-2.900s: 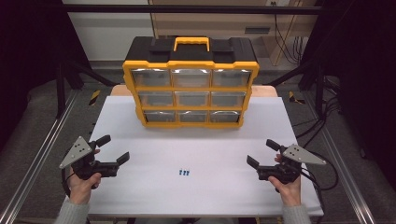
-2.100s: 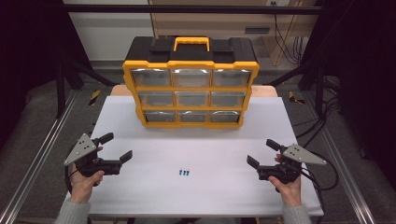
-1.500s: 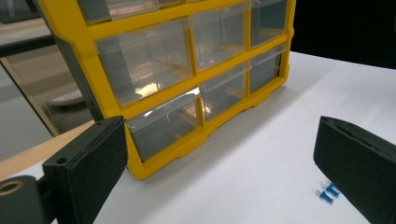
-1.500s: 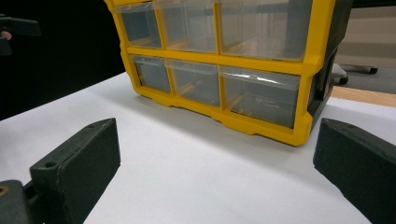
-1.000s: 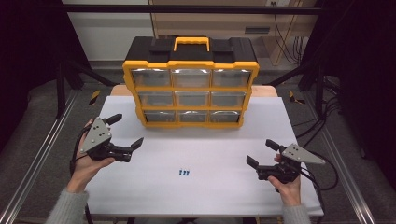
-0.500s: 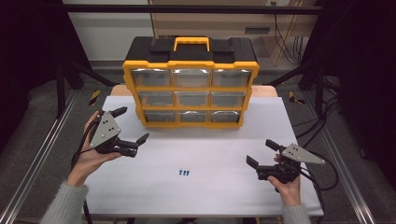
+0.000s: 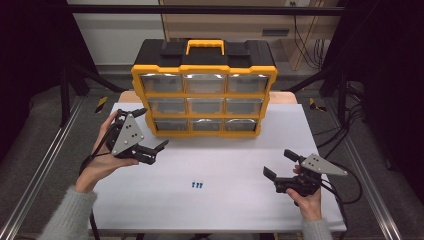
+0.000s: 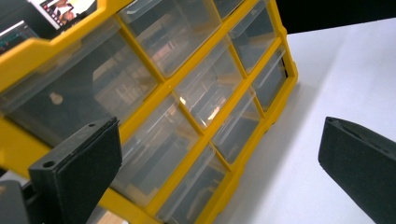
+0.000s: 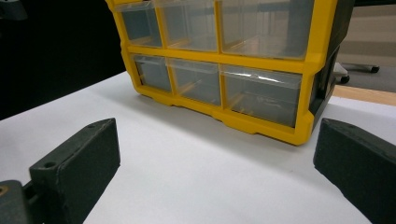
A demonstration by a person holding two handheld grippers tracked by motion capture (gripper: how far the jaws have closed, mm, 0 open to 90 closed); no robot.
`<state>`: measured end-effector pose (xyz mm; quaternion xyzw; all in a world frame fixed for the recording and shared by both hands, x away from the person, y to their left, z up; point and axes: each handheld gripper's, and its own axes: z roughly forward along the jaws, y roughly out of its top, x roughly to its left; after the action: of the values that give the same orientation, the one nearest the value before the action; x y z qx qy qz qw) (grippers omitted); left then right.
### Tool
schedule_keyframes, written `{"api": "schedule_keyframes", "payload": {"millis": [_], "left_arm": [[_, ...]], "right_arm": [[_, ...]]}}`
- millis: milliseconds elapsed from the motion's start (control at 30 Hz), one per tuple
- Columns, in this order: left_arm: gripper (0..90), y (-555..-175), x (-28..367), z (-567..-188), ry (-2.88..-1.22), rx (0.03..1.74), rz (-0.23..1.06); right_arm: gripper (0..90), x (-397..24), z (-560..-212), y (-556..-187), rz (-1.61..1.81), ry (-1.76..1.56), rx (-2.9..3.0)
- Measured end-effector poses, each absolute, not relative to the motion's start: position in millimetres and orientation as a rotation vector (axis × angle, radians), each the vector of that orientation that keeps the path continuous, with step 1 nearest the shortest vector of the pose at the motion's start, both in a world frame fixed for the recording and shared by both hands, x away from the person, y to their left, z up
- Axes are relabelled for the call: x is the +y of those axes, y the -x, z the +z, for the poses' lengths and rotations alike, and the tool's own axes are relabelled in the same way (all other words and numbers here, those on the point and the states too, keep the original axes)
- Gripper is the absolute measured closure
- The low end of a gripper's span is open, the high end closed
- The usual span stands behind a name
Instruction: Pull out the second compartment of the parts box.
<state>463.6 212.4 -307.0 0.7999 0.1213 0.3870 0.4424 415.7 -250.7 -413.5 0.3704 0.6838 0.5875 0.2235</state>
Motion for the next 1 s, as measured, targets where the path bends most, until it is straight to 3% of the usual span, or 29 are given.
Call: {"api": "schedule_keyframes", "payload": {"millis": [1000], "left_arm": [[0.0, -485.9, 158.3, -271.9, -2.04, -0.062, 1.192]], "right_arm": [[1.1, -251.4, -412.6, -415.0, 1.626, -1.019, 1.881]]}}
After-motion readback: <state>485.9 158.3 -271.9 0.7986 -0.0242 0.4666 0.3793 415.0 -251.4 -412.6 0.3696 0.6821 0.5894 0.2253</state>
